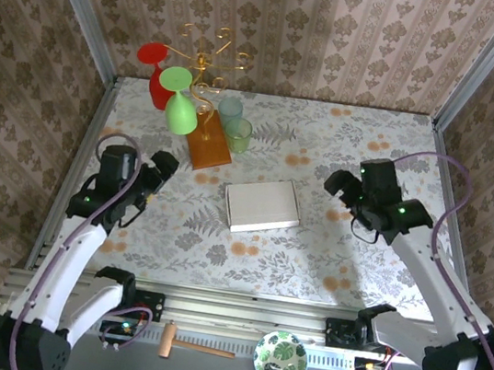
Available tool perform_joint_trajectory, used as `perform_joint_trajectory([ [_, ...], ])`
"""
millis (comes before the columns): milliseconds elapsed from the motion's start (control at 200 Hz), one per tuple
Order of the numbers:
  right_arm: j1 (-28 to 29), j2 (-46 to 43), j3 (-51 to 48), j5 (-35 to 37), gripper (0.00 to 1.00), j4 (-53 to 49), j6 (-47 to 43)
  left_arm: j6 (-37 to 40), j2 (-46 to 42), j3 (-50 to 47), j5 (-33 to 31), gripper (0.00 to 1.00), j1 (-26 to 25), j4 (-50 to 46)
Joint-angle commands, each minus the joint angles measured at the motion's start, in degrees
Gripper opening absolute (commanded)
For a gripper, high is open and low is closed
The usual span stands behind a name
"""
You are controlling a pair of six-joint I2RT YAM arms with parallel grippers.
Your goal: Fold the paper box
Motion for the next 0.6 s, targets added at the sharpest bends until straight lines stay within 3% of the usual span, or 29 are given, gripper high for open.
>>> perform_joint_trajectory([
  [0, -0.4, -1.7, 1.7, 23.7, 1.0, -3.1, -8.1, 9.1, -2.1, 0.8, -28.5, 1.0, -0.1, -9.1],
  [45, -0.8, -1.7, -0.8, 29.4, 1.0, -1.0, -11.2, 9.0, -2.2, 0.3, -37.7, 1.0, -0.4, -10.9],
  [80, -1.6, -2.2, -4.9, 29.4, 1.0, 6.5, -20.4, 9.7, -2.4, -1.5, -43.9, 1.0, -0.4, -8.8],
  [125, -1.7, -3.2, -11.5, 29.0, 1.0, 18.8, -31.7, 24.0, -3.5, -7.1, -47.0, 1.0, -0.4, 3.7],
  [160, -2.0, -3.9, -15.6, 29.5, 1.0, 25.1, -35.0, 35.3, -3.8, -11.8, -47.8, 1.0, -0.6, 14.3],
  [200, -2.6, -4.0, -18.9, 28.3, 1.0, 32.1, -38.2, 42.4, -3.3, -16.4, -48.4, 1.0, -0.3, 22.5],
  [285, -4.9, -0.9, -23.4, 24.2, 1.0, 39.0, -40.4, 53.0, -1.1, -22.8, -39.4, 1.0, 2.6, 35.6],
  [440, -7.0, 10.0, -24.4, 15.3, 1.0, 49.2, -45.8, 52.3, 9.2, -24.8, -25.5, 1.0, 9.1, 45.3],
  [595, -9.9, 20.0, -26.0, 5.9, 1.0, 65.3, -47.8, 52.5, 22.8, -24.1, -20.4, 1.0, 10.1, 61.0],
])
